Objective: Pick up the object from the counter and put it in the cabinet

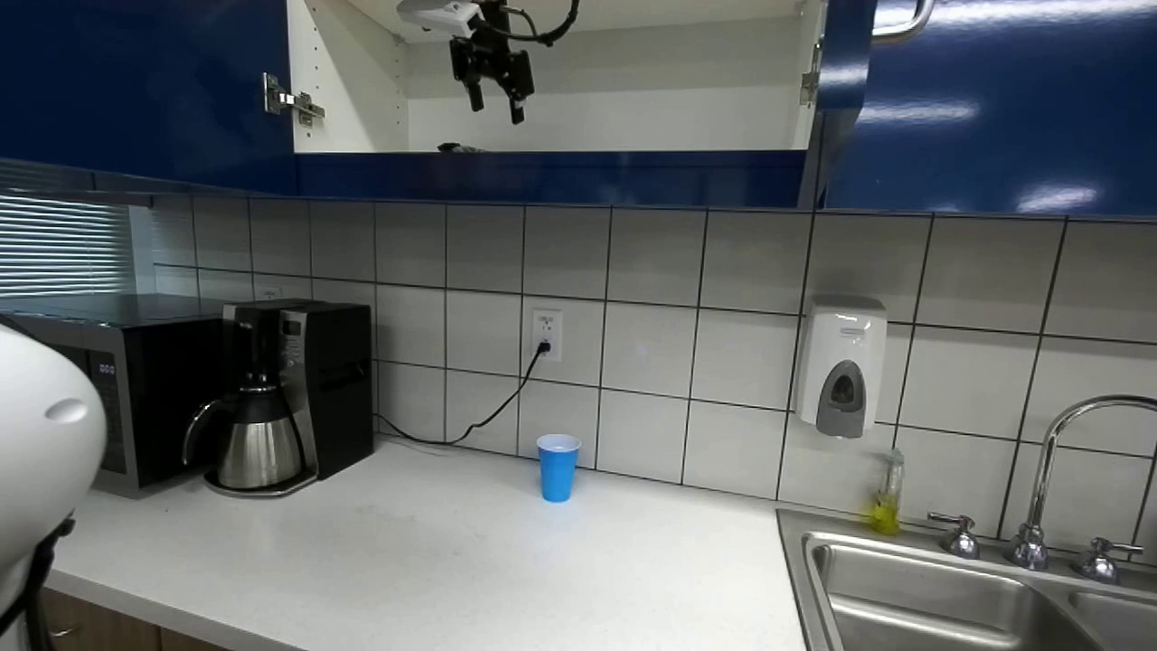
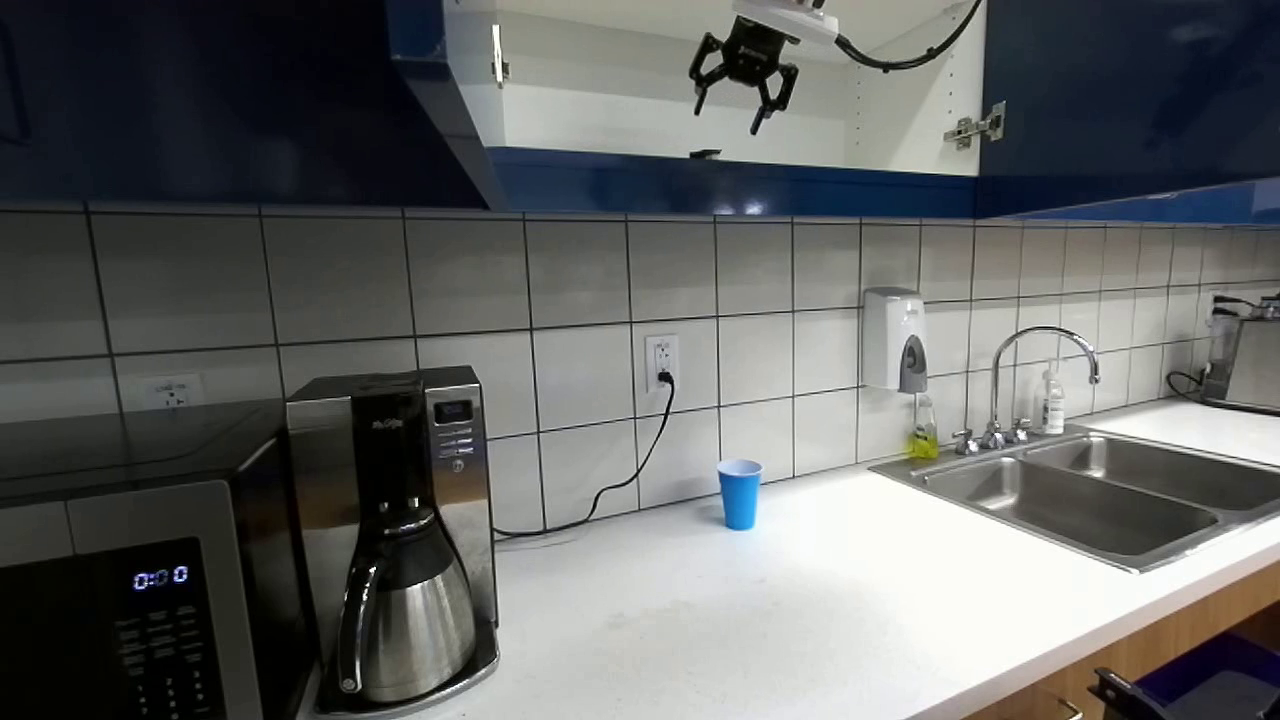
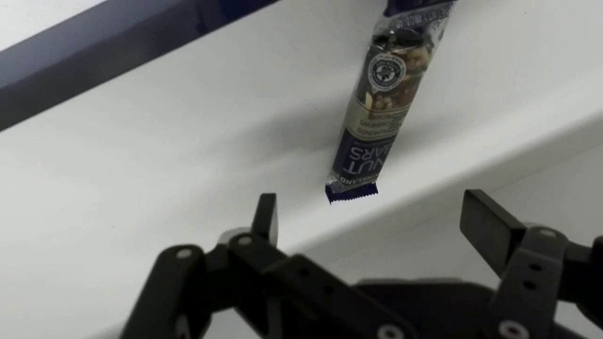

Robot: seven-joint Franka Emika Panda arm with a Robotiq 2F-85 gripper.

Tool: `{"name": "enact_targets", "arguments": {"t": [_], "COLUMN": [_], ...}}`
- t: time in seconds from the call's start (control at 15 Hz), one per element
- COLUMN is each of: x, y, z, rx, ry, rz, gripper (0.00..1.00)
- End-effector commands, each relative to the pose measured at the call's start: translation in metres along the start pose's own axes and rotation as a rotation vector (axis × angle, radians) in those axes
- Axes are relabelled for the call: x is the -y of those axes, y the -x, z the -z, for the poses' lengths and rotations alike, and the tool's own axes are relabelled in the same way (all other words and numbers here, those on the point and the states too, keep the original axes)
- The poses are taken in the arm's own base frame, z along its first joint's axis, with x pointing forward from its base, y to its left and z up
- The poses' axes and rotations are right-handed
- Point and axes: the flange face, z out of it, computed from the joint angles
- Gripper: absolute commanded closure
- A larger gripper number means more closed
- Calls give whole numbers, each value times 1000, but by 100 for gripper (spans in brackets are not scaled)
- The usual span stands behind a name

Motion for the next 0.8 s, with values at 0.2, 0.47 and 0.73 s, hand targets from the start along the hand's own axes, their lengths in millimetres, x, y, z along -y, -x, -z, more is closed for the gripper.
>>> {"name": "enact_targets", "arguments": {"t": [0.2, 0.47, 0.73], "x": [-31, -45, -61], "y": [36, 69, 110], "z": [42, 55, 64], "rx": [48, 120, 208], "ry": [4, 9, 12], "rz": [31, 85, 147], "gripper": [0, 0, 0]}}
